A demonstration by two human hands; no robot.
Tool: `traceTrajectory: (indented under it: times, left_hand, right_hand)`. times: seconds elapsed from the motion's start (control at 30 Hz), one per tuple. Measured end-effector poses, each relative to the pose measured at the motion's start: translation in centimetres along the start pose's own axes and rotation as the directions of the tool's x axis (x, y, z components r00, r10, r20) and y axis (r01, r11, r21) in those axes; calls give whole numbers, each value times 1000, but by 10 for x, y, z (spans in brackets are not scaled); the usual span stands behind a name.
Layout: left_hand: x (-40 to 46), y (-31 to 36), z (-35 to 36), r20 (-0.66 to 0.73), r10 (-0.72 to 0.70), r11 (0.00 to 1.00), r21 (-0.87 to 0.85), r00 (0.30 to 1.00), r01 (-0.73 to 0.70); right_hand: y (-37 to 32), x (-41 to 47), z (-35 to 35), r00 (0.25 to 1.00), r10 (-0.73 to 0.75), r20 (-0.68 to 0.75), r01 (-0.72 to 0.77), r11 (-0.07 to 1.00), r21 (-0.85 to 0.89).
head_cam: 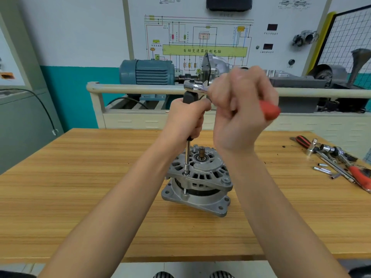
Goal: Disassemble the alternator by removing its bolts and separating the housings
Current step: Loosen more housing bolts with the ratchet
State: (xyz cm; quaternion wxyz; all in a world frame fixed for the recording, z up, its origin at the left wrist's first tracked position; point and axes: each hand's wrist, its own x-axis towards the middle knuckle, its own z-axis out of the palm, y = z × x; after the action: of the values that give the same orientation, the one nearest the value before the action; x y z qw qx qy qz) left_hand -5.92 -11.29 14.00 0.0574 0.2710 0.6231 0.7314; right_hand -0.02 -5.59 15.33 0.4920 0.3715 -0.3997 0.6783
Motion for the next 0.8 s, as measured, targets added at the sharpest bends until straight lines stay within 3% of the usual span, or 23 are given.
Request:
traceTrajectory:
  times: [0.07, 0.13, 0.23, 0.33, 0.4, 0.47, 0.53, 0.63, 0.73, 0.8]
  left_hand:
    - [-2, 0, 5, -81, 54, 997, 63, 995, -49]
    - [-1, -2, 5, -113, 54, 998, 37, 992, -50]
    - [2, -3, -2, -33, 16, 1000, -18, 999, -16]
    - [4, 1, -11, 144, 23, 999, 21, 989, -26]
    - [5, 4, -16, 260, 22, 1000, -19, 965, -17]
    - [8, 7, -15, 309, 31, 996, -90, 950, -3]
    - [10, 7, -12, 302, 27, 995, -104, 953, 4]
    - [10, 6, -7, 197, 8, 997, -73, 980, 6]
    - [9, 5, 3, -18, 19, 1000, -13, 1000, -19]
    - [8, 4, 9, -131, 51, 999, 8, 990, -51]
  right_hand:
    - [1, -7, 10, 994, -95, 60, 104, 981, -165]
    - [1, -5, 11, 994, -94, 47, 100, 983, -151]
    - [-4, 10, -3, 994, 109, -34, -103, 986, 130]
    - [-5, 26, -25, 909, 395, -130, -299, 838, 457]
    - [0, 32, -37, 816, 546, -188, -324, 703, 633]
    - [5, 35, -41, 764, 605, -222, -308, 645, 700]
    - [7, 34, -39, 771, 592, -234, -299, 661, 688]
    - [3, 29, -33, 844, 492, -216, -289, 755, 589]
    - [-1, 18, -20, 951, 274, -142, -219, 923, 317]
    - [-1, 8, -7, 993, 72, -96, -67, 996, 59]
